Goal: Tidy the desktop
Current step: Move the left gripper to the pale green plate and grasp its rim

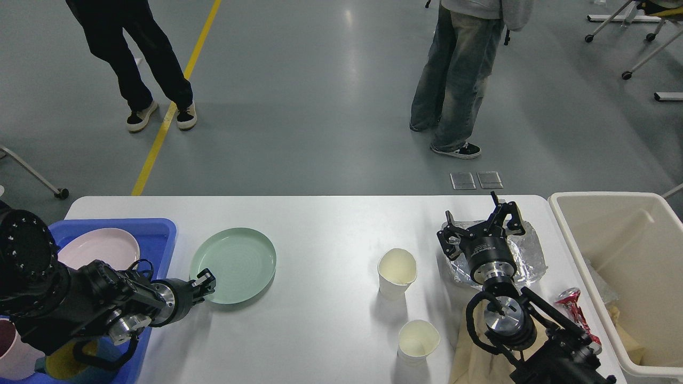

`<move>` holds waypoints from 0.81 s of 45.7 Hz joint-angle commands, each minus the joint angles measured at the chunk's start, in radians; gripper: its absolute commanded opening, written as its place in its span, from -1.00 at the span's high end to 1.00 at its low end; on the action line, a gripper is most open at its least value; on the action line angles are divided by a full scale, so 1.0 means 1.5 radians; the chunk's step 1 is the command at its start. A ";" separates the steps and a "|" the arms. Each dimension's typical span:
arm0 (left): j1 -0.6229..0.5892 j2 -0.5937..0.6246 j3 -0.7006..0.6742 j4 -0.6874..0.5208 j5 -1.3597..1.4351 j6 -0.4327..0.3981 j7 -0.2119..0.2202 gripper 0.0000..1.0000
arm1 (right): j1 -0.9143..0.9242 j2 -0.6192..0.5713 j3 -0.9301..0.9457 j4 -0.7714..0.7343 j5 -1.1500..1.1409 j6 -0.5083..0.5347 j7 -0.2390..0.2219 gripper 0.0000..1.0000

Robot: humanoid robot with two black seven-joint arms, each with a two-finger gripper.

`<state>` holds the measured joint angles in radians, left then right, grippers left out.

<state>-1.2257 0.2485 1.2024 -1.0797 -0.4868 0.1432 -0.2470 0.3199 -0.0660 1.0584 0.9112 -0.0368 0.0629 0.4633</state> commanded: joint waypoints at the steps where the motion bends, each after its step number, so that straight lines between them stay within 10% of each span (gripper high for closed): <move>1: 0.001 0.000 0.001 0.000 0.001 0.001 0.001 0.73 | 0.000 0.000 0.000 0.000 0.000 0.000 0.000 -1.00; 37: -0.013 0.010 0.011 -0.007 0.028 -0.026 -0.001 1.00 | 0.000 0.000 0.000 0.000 0.000 0.000 0.000 -1.00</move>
<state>-1.2286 0.2583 1.2202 -1.0823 -0.4643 0.1236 -0.2489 0.3197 -0.0660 1.0584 0.9112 -0.0368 0.0629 0.4633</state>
